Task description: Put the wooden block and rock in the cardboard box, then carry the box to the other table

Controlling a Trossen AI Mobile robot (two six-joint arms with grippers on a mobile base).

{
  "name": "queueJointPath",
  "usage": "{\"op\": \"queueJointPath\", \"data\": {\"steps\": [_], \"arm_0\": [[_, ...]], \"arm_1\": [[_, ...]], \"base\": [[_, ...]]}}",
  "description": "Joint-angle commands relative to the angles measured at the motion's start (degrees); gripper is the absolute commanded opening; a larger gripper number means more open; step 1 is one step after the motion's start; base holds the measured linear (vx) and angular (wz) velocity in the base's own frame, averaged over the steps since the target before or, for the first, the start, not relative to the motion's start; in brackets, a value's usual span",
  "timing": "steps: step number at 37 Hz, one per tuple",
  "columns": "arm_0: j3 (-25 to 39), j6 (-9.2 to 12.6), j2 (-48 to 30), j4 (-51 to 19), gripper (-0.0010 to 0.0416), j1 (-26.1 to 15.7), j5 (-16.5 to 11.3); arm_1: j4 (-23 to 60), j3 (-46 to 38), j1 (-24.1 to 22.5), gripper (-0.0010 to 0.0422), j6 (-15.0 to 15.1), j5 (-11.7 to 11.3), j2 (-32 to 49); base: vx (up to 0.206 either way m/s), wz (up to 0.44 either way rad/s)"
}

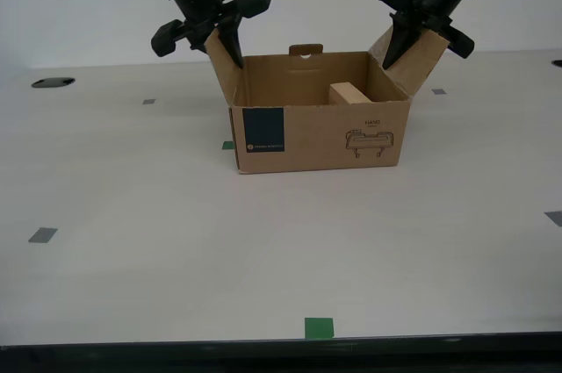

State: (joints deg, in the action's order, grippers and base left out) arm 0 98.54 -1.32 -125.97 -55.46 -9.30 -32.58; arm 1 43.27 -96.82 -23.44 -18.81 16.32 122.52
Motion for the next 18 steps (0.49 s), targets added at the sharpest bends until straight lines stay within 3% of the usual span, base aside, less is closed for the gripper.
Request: {"op": "queueJointPath", "data": {"steps": [1,18], "arm_0": [[0.0,-0.2,-0.1,0.1,-0.0005,-0.1,0.3],[0.0,-0.1,-0.1,-0.2,-0.0001,-0.2,0.3]], "arm_1": [[0.2,0.3,0.0,0.0003,0.1,0.1,0.0],[0.1,0.3,-0.2,-0.0001,0.0,0.2,0.0]], "base": [[0.0,0.0],[0.0,0.0]]}}
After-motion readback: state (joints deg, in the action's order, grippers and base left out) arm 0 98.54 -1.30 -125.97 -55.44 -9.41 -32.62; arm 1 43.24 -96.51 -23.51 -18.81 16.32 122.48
